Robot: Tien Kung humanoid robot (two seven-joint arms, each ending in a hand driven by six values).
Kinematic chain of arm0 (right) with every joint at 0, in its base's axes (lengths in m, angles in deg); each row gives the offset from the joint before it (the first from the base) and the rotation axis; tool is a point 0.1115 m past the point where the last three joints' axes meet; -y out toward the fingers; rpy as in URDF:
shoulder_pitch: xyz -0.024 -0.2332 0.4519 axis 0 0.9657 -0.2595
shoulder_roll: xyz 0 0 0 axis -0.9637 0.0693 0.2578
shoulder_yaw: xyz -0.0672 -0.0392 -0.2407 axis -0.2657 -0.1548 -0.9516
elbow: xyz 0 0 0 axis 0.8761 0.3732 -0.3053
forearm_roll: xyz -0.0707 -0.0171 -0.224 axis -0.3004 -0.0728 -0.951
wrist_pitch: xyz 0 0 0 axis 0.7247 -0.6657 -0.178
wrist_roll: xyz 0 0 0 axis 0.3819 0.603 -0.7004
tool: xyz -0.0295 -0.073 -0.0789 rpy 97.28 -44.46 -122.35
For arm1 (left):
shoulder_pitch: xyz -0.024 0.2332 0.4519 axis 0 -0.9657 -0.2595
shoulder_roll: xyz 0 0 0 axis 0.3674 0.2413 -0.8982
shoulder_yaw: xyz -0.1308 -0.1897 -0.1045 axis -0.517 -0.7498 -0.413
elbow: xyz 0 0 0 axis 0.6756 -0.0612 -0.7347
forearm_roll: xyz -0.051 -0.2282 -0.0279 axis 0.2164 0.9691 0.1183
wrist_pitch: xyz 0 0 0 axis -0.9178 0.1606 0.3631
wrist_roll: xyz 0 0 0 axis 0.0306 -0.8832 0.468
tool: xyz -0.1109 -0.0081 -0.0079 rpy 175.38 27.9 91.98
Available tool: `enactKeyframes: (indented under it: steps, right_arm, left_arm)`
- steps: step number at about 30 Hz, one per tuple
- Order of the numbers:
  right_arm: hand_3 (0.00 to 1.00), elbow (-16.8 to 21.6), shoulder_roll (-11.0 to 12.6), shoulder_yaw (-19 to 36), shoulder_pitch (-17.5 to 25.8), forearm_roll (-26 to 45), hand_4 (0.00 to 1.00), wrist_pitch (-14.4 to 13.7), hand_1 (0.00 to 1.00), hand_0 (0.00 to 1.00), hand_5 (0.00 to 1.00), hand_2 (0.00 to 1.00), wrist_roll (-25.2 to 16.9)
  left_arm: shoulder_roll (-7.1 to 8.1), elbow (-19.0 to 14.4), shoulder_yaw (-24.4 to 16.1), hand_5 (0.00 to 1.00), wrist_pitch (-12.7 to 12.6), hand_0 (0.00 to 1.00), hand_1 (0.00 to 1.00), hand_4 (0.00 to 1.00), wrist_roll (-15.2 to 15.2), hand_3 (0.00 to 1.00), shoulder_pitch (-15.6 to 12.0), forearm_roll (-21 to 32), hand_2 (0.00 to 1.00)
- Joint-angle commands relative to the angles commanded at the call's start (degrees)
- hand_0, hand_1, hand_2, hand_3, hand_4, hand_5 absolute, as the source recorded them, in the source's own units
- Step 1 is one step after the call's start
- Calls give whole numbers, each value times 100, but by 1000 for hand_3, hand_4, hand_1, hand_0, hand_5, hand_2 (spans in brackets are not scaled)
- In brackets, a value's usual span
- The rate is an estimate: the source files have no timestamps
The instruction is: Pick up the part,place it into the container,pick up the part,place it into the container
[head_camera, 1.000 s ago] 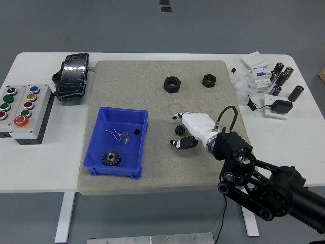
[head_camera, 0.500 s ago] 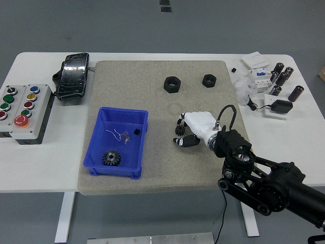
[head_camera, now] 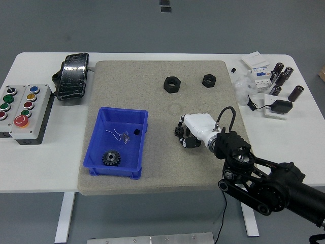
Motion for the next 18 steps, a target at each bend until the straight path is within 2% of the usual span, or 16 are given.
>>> enactKeyframes:
  steps: [1, 6, 7, 18]
  right_arm:
    - [430, -6, -6, -10, -2, 8, 541, 0, 396, 237, 163, 330, -1]
    - [430, -17, -16, -34, -7, 61, 541, -9, 396, 237, 163, 330, -15]
    - [334, -13, -14, -33, -7, 73, 487, -15, 399, 236, 209, 315, -21]
    - [309, 2, -15, 9, -27, 46, 465, -164, 398, 233, 224, 303, -91]
  left_arm:
    - [-1, 0, -1, 441, 0, 661, 565, 714, -1, 613, 0, -1, 570]
    - [-4, 0, -5, 441, -4, 661, 565, 714, 0, 613, -3, -5, 570]
    - [-4, 0, -6, 455, -6, 660, 564, 719, 0, 621, -2, -5, 571]
    - [-7, 0, 1, 468, -1, 661, 564, 723, 7, 624, -4, 4, 572]
